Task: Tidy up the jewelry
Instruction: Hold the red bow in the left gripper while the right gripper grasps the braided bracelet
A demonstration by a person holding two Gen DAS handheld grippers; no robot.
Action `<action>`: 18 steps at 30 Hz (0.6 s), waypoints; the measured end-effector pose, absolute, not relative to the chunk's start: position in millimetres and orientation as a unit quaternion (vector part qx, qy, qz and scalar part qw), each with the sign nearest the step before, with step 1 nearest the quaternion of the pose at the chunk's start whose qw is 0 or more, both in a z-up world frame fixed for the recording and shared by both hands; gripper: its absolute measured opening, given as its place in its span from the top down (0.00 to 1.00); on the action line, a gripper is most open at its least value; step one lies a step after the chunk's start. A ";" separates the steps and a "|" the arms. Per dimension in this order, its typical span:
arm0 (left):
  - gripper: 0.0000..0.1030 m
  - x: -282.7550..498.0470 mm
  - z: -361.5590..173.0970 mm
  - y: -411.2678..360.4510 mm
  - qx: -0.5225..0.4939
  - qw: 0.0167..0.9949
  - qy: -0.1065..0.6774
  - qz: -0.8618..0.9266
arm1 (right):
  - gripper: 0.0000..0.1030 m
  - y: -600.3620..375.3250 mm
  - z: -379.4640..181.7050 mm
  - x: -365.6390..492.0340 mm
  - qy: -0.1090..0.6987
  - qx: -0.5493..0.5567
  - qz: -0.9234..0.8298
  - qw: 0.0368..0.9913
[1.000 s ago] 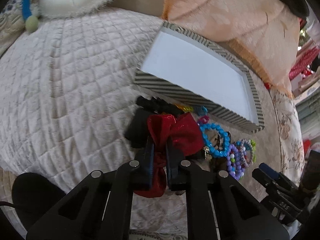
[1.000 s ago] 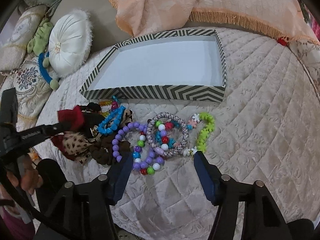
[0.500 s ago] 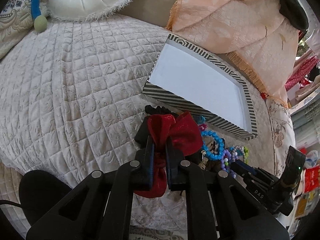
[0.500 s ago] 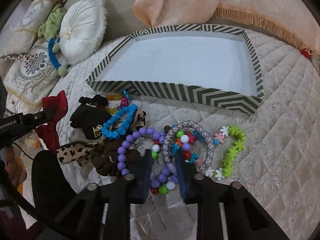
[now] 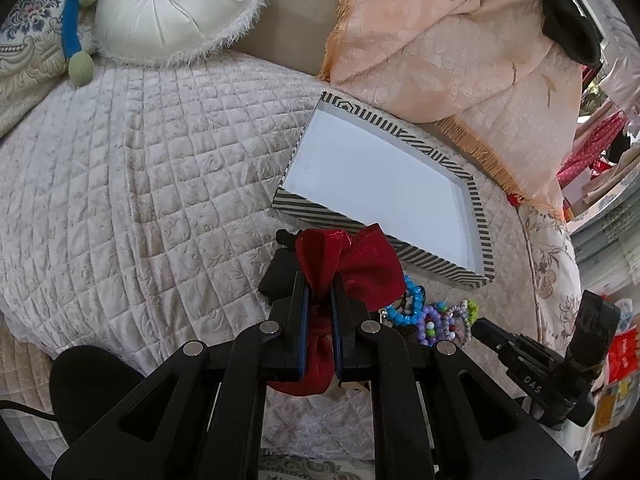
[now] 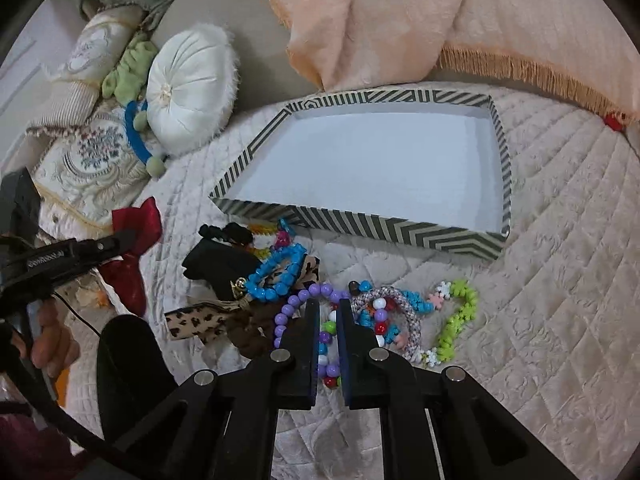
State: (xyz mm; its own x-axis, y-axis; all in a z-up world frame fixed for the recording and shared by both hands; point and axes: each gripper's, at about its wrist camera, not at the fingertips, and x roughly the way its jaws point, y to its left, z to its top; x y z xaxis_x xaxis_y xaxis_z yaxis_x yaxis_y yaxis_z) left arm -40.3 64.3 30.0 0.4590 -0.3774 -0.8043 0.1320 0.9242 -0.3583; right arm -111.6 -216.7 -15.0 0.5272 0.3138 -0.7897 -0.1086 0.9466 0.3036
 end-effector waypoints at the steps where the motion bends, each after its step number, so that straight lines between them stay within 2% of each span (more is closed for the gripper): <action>1: 0.92 -40.6 30.6 64.9 -0.125 0.845 0.497 -0.151 | 0.92 -214.7 -19.9 -109.0 0.483 0.107 0.116 0.861; 12: 0.92 -43.2 23.5 69.5 -0.137 0.837 0.508 -0.148 | 0.92 -207.9 -63.0 -89.9 0.533 0.089 0.102 0.835; 18: 0.92 -44.0 23.8 69.7 -0.137 0.838 0.508 -0.147 | 0.92 -216.6 -41.9 -104.3 0.490 0.103 0.115 0.858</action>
